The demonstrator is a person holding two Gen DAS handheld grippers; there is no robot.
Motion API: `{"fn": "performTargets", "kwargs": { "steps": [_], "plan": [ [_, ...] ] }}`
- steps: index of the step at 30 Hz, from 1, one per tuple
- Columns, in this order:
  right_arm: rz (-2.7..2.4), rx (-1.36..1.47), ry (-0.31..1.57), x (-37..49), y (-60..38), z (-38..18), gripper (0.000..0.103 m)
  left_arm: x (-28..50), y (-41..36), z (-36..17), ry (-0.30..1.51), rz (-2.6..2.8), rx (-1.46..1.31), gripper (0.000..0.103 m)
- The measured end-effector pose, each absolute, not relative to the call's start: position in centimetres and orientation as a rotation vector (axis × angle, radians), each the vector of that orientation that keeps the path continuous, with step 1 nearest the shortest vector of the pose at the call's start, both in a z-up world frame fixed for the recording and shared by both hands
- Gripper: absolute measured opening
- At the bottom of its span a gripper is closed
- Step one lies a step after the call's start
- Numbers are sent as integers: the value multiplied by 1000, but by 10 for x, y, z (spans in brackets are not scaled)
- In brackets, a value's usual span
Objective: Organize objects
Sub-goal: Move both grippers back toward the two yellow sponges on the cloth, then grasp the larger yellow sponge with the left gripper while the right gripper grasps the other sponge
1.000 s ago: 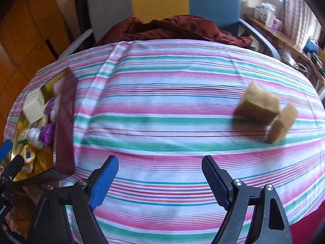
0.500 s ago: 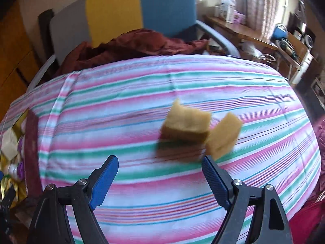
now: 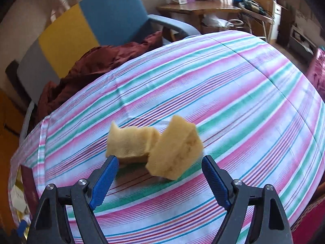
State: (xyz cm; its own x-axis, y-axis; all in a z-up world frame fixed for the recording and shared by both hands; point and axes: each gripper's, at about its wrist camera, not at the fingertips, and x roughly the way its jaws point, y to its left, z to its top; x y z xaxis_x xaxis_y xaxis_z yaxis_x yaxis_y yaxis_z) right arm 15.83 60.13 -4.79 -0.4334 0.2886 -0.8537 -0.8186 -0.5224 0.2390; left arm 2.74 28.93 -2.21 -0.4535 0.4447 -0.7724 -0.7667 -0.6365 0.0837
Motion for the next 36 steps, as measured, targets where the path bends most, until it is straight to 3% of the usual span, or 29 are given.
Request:
{"fn": "performTargets", "kwargs": {
  "steps": [9,25,33,36],
  "plan": [
    [1921,-881,1089,191,625,-51,86,26,341,-32,541,2017,-997,72],
    [1872,-773,1330,217,643,-62,86,28,473,-43,492,1801,-1033,75],
    [1885,-792,1364,212,643,-67,86,41,532,-52,601,1665,-896,96],
    [1875,-794,1367,211,644,-69,86,41,555,-60,636,1639,-868,96]
  ]
}}
